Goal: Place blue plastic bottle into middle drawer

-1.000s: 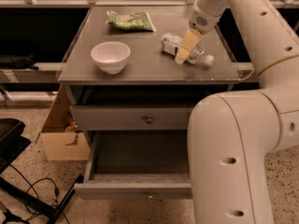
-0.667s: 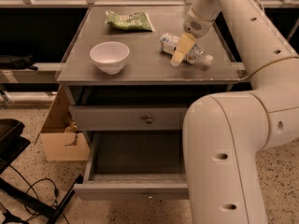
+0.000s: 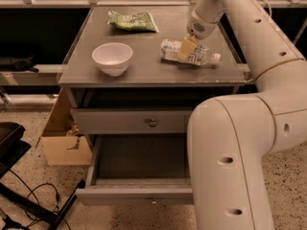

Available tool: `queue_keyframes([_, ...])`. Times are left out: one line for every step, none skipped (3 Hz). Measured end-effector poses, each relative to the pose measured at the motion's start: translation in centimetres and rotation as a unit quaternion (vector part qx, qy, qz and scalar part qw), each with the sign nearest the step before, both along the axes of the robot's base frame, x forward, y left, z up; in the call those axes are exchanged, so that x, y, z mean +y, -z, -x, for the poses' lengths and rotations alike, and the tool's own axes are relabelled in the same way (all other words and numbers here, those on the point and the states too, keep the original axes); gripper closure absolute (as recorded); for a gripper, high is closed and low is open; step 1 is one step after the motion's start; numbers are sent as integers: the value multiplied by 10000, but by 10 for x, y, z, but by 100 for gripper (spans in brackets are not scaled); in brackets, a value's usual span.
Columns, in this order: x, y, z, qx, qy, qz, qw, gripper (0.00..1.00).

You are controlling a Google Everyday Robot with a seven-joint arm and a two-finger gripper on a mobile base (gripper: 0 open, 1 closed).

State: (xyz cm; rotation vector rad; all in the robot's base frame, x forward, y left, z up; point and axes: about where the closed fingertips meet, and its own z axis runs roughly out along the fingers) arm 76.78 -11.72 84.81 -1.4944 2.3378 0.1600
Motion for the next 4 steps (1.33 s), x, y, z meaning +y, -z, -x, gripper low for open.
queue_keyframes([0, 0, 0, 0, 0, 0, 10000, 73])
queue_keyframes([-4, -2, 1, -28, 29, -24, 10000, 100])
queue_keyframes([-19, -9, 10, -124, 148, -117, 9997, 100])
queue_keyframes([-51, -49, 35, -635, 452, -524, 9956, 100])
